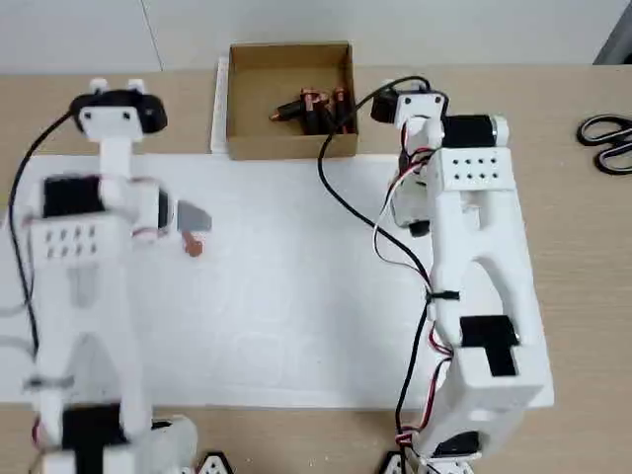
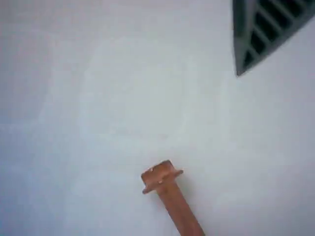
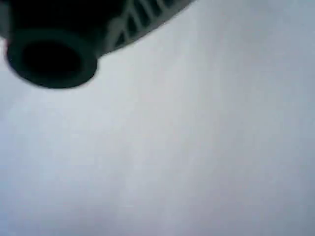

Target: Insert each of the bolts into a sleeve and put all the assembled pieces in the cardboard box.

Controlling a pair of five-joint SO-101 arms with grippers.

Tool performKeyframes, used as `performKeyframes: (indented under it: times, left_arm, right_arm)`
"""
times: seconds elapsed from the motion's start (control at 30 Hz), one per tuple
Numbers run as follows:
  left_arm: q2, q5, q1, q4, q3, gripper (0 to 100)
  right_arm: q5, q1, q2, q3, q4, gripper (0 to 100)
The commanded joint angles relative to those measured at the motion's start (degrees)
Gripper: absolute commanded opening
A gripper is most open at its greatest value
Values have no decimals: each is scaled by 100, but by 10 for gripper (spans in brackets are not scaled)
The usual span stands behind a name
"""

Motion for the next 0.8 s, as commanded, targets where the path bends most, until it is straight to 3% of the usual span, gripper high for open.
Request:
performKeyframes:
  times: [0.0, 0.23, 0.47, 0.77]
  left_arm:
    - [1037, 475, -35, -325, -655, 324]
    - [2655, 1336, -35, -519, -1393, 324]
    - [3684, 1697, -35, -527, -2026, 321]
    - [4510, 1837, -35, -501, -2598, 141]
  right_arm:
    - [44, 48, -558, 281, -4, 4]
    - [9, 40, -602, 738, -4, 4]
    - [-9, 40, -602, 774, -4, 4]
    - [-9, 40, -593, 774, -13, 4]
